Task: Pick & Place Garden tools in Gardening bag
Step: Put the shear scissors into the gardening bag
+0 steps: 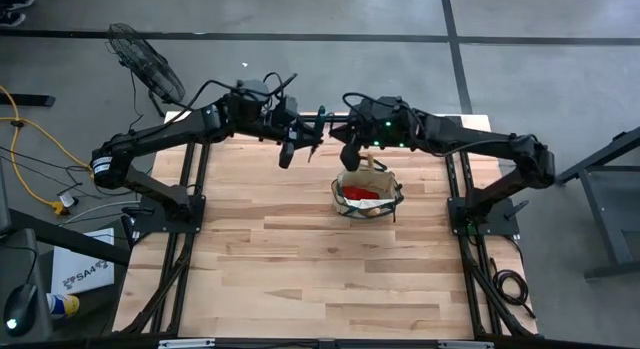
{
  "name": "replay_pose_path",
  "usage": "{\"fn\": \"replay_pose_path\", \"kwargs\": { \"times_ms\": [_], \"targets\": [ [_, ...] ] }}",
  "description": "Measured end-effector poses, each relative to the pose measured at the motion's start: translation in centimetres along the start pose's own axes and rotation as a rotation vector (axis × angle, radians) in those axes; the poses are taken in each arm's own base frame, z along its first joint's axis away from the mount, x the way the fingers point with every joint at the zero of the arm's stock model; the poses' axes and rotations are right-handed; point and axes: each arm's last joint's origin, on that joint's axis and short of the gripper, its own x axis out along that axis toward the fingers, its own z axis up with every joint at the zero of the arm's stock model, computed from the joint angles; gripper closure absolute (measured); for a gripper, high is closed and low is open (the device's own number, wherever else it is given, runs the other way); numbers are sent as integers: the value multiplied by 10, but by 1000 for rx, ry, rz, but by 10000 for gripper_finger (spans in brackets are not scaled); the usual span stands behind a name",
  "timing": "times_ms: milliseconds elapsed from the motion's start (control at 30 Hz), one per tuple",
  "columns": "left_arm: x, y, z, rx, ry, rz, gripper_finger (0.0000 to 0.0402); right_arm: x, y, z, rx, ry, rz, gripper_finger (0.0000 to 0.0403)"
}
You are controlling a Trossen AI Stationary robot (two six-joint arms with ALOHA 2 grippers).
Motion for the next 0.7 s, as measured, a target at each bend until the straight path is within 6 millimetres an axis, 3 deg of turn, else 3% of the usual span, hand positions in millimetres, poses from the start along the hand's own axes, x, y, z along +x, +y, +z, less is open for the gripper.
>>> {"fn": "replay_pose_path", "kwargs": {
  "times_ms": [433, 700],
  "targets": [
    [0, 1, -7, -18, 66, 25, 349, -59, 0, 23, 2, -141, -15, 399],
    [0, 1, -7, -18, 65, 25, 349, -72, 1, 31, -13, -226, -4, 399]
  ]
}}
